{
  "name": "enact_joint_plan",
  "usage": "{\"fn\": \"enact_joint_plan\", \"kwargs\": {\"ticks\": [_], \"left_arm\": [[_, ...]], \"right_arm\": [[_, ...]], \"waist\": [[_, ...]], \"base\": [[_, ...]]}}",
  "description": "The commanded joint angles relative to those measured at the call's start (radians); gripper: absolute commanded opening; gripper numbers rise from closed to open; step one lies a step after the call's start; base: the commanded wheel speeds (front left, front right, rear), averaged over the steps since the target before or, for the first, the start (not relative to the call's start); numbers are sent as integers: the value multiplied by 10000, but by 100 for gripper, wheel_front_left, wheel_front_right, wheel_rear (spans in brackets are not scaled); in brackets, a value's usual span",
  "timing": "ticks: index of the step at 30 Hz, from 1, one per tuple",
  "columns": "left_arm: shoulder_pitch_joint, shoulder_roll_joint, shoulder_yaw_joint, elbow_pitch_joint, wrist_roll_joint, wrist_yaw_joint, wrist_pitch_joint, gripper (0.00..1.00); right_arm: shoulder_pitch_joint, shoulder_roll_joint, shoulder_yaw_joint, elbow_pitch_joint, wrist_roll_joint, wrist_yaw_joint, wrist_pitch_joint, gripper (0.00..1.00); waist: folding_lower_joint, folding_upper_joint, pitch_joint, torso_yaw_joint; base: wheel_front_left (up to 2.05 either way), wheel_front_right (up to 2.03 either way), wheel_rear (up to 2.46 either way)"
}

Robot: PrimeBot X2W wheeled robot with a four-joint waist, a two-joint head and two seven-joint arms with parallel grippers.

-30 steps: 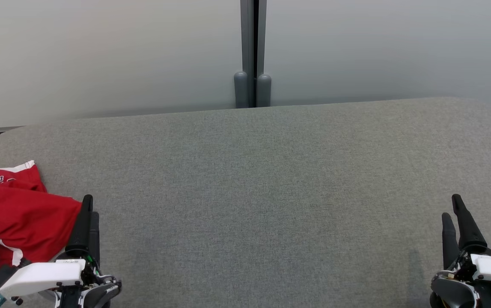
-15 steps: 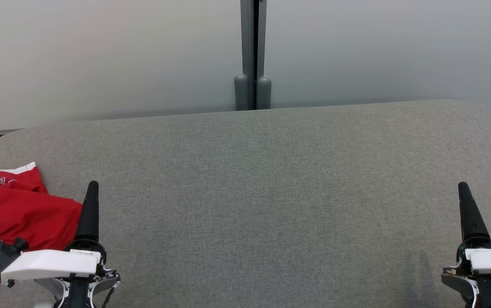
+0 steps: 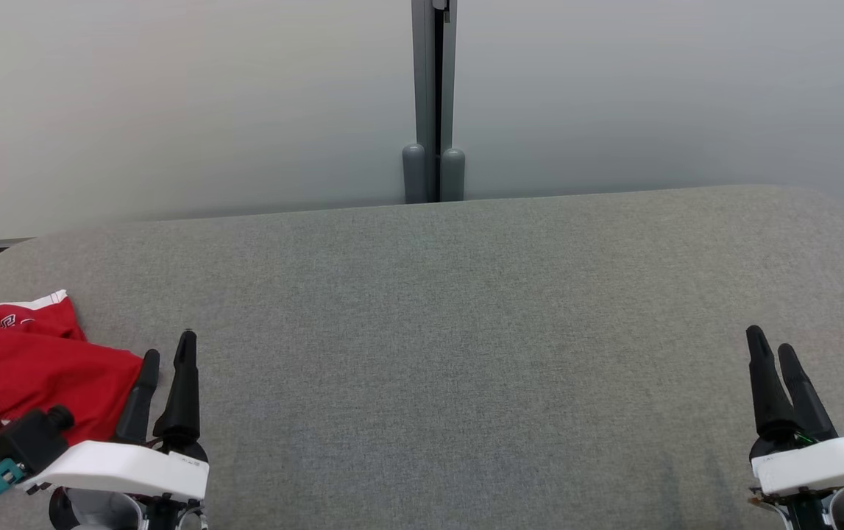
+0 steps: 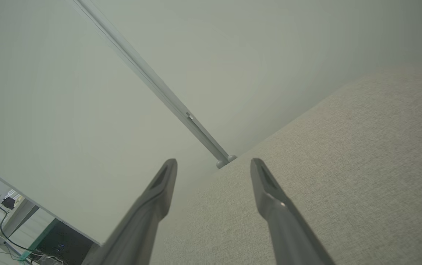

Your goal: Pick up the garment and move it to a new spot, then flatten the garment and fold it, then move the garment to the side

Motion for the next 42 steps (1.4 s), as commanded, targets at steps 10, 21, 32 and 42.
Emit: {"fn": "enact_joint_plan", "kwargs": {"ticks": [10, 21, 32, 42], "left_arm": [[53, 261, -211, -190, 1751, 347, -352, 100], [143, 341, -420, 83, 3009, 474, -653, 100], [179, 416, -533, 355, 3883, 541, -909, 100], [305, 431, -554, 516, 4594, 540, -1146, 100]], "right_arm": [[141, -223, 93, -349, -1800, 3, -181, 100], [361, -248, 156, -381, -3091, 3, -285, 100], [580, -278, 173, -330, -4069, 3, -378, 100], [749, -191, 181, -348, -4896, 2, -479, 100]], "waist": [[0, 0, -79, 30], [0, 0, -248, 79], [0, 0, -365, 137], [0, 0, -483, 180]], "base": [[0, 0, 0], [0, 0, 0], [0, 0, 0], [0, 0, 0]]}}
